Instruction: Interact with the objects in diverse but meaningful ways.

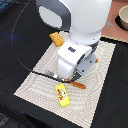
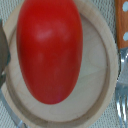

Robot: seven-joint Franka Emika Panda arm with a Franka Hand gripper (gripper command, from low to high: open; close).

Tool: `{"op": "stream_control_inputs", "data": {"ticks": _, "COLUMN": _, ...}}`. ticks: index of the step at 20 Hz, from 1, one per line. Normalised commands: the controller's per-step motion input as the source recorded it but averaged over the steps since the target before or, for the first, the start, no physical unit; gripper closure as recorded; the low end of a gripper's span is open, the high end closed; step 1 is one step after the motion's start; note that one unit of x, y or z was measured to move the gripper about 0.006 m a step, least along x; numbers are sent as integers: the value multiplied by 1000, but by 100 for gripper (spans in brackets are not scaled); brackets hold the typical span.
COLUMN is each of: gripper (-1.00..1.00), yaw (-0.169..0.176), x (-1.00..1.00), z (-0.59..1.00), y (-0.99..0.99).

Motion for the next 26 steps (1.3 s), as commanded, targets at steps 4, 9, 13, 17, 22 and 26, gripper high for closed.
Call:
{"op": "stream_control_inputs", "data": {"ticks": 4, "gripper": -100, "yaw": 27, "x": -230, "z": -158, "y": 209}}
{"op": "stream_control_inputs", "data": {"ticks": 9, "gripper": -100, "yaw": 6, "x": -114, "z": -106, "y": 274}}
{"op": "stream_control_inputs", "data": {"ticks": 13, "gripper": -100, "yaw": 8, "x": -131, "z": -170, "y": 221}}
{"op": "stream_control_inputs", "data": {"ticks": 17, "gripper": -100, "yaw": 7, "x": -124, "z": -196, "y": 166}}
{"op": "stream_control_inputs", "data": {"ticks": 22, "gripper": -100, "yaw": 8, "x": -181, "z": -226, "y": 126}}
{"op": "stream_control_inputs", "data": {"ticks": 26, "gripper": -100, "yaw": 3, "x": -154, "z": -121, "y": 159}}
